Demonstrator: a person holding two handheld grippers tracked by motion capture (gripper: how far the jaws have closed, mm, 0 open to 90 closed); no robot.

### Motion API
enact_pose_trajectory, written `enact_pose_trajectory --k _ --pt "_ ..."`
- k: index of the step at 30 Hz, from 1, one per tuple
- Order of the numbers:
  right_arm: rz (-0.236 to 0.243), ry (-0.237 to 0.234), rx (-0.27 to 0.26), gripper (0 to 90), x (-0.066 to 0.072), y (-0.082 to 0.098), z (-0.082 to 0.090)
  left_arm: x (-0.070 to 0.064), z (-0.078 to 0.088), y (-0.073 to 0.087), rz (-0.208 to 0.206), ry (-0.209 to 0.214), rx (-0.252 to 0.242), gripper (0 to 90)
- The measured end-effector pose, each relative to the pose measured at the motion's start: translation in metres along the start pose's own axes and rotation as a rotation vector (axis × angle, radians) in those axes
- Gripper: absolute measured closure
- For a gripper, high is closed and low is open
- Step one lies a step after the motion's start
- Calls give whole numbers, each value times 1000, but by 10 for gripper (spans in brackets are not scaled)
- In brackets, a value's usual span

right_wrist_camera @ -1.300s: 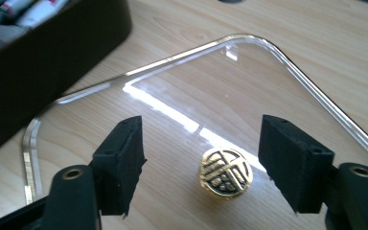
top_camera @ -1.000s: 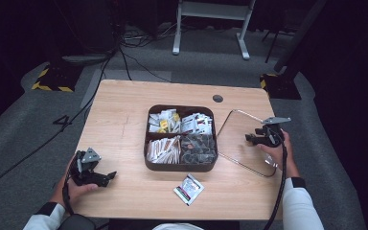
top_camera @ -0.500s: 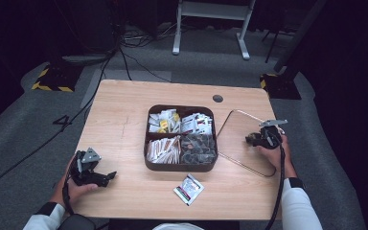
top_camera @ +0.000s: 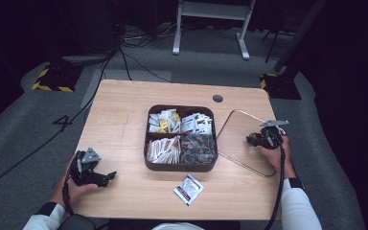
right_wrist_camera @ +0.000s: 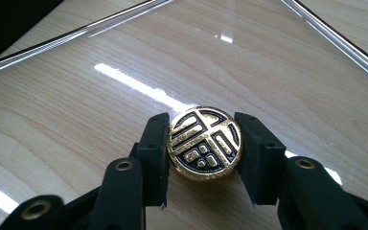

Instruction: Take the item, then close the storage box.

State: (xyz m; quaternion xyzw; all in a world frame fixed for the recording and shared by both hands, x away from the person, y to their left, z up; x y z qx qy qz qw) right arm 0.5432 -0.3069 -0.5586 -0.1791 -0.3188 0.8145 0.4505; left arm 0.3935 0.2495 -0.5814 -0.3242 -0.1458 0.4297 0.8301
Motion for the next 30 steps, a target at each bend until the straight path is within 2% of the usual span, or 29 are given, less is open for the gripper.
enact_pose_trajectory --k 13,30 --pt "-15 25 -31 586 -13 1 12 0 0 0 1 0 0 3" --pt "-13 29 -126 586 -20 -19 44 0 0 0 4 -1 1 3"
Point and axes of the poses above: each handheld gripper's, and its own axes: z roughly backward along the jaws, y roughly out of its underside, x roughly to its left, the point moved 10 cm from there along -z, roughly forward along the jaws, and after that the axes turned 1 degree about z, right-handed, at the moved point
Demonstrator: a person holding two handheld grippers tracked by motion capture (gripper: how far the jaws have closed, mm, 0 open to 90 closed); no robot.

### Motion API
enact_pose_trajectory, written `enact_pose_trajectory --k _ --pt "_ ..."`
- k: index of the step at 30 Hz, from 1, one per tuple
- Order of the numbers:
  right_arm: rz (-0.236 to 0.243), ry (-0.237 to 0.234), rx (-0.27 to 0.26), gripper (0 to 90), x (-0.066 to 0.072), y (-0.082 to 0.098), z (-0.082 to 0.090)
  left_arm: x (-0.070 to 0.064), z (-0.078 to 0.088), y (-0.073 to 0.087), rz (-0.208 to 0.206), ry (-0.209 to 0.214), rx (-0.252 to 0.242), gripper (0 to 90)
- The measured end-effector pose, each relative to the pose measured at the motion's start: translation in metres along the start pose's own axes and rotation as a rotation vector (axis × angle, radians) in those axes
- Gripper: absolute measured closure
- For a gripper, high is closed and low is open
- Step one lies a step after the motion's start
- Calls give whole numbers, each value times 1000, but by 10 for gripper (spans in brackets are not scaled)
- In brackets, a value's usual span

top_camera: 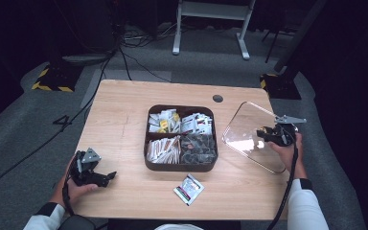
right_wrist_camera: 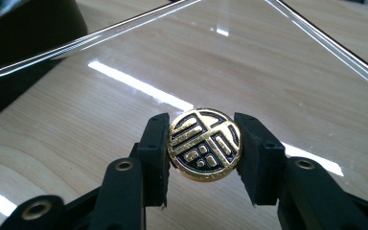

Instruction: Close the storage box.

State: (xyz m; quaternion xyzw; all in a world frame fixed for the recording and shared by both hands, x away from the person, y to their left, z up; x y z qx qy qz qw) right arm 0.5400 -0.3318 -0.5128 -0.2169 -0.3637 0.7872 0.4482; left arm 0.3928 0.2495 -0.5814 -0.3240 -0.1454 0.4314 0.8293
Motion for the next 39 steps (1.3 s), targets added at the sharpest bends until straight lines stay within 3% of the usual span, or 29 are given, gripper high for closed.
enact_pose_trajectory --k 9,24,39 --pt "26 7 -41 586 3 -26 18 0 0 0 2 0 1 3" --pt "44 0 -63 586 9 -47 34 0 0 0 2 0 1 4" --pt "100 -35 -88 586 40 -78 39 0 0 0 2 0 1 4"
Point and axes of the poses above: each handheld gripper's, and its own axes: z roughly backward along the jaws, y roughly out of its underside, x roughly to its left, the point moved 10 cm from there along -z, roughly forward along the jaws, and after that the axes turned 1 degree about z, right-handed, at the moved point
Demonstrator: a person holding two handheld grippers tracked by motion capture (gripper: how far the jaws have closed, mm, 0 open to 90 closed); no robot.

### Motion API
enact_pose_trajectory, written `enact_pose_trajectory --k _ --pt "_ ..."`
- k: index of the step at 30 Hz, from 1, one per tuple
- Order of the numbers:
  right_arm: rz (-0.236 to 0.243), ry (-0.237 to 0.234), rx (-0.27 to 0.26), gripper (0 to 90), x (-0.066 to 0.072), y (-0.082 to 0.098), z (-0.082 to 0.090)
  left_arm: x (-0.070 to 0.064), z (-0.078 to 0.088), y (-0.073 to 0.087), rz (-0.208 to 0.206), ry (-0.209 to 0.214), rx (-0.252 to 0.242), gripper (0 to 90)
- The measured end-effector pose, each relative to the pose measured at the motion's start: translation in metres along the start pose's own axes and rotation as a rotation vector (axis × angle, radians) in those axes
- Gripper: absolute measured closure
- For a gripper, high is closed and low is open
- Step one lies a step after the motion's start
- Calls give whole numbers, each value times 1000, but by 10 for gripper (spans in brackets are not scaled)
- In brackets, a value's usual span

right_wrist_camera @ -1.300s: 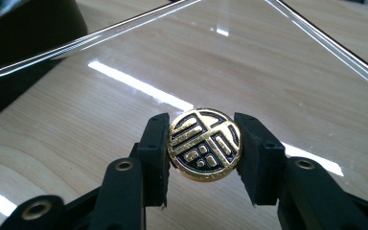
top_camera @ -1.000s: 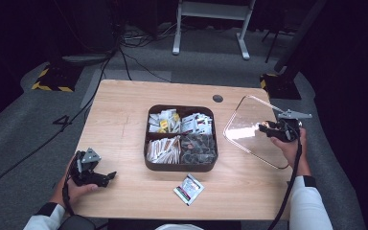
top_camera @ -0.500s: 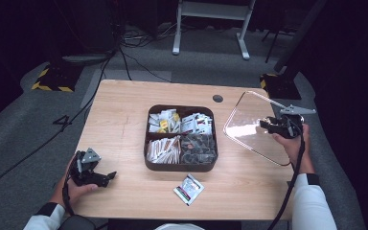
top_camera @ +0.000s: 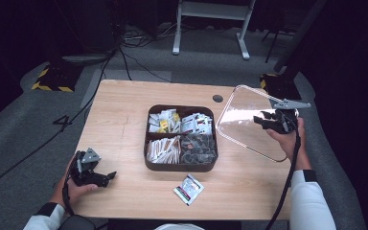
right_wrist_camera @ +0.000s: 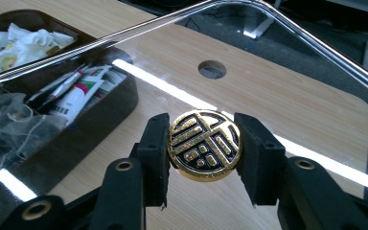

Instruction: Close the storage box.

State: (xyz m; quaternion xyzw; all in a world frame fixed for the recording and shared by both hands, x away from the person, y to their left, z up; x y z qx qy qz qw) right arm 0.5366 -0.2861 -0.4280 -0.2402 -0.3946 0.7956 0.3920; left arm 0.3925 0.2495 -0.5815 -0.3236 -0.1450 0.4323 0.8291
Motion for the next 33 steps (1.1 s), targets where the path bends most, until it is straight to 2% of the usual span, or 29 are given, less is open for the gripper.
enact_pose_trajectory --k 8,15,33 --pt "28 -28 1 586 17 -13 -8 0 0 0 0 0 0 4" --pt "53 -67 5 586 39 -24 -23 0 0 0 0 0 0 4" --pt "105 -146 23 586 82 -35 -52 0 0 0 -1 -1 0 3"
Point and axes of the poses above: each handheld gripper's, and its own axes: z roughly backward along the jaws, y roughly out of its underside, x roughly to its left, the point moved 10 cm from there along -z, roughly forward along the jaws, and after that the axes turned 1 degree about z, right-handed, at the moved point
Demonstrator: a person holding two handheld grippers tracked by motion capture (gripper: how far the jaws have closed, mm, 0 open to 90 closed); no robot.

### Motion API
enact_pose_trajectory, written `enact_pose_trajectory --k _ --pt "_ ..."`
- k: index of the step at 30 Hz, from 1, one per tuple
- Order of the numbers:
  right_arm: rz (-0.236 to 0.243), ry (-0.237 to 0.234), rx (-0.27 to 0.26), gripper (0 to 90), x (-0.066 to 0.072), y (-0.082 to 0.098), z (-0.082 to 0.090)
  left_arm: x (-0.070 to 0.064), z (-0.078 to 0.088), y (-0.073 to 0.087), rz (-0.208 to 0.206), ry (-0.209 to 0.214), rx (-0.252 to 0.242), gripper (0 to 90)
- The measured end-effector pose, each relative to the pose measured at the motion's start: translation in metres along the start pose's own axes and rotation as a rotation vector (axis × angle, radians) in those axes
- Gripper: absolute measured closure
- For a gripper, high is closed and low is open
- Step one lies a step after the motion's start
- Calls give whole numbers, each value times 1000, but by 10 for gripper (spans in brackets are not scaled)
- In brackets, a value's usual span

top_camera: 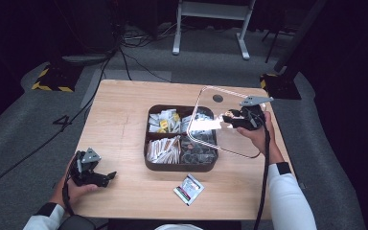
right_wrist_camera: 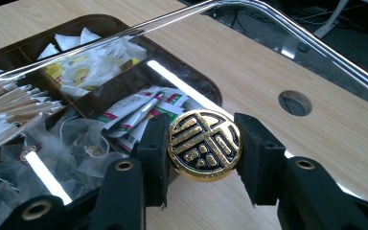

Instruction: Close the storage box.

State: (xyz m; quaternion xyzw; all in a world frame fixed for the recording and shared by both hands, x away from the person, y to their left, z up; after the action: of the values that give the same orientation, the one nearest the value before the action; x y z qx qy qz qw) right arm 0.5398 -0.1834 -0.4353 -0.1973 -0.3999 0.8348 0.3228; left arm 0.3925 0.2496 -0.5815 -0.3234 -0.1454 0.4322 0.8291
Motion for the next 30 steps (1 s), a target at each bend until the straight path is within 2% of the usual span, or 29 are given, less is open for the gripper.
enact_pose_trajectory --k 8,24,30 --pt "31 -41 17 586 22 -6 -22 0 0 0 -1 -2 -1 4" --pt "72 -113 30 586 61 -19 -53 0 0 0 -2 -4 -2 4" --pt "82 -133 36 586 71 -21 -62 0 0 0 -2 -4 -1 4"
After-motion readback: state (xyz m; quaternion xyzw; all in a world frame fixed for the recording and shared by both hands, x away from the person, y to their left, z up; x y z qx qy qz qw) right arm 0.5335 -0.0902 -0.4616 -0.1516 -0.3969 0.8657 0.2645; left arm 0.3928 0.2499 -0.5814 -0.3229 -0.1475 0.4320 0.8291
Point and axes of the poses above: each handheld gripper's, and its own axes: z roughly backward along the jaws, y roughly out of its underside, x roughly to its left, the point moved 10 cm from there along -z, roughly forward along the jaws, and after that the axes turned 1 degree about z, right-handed, at the moved point
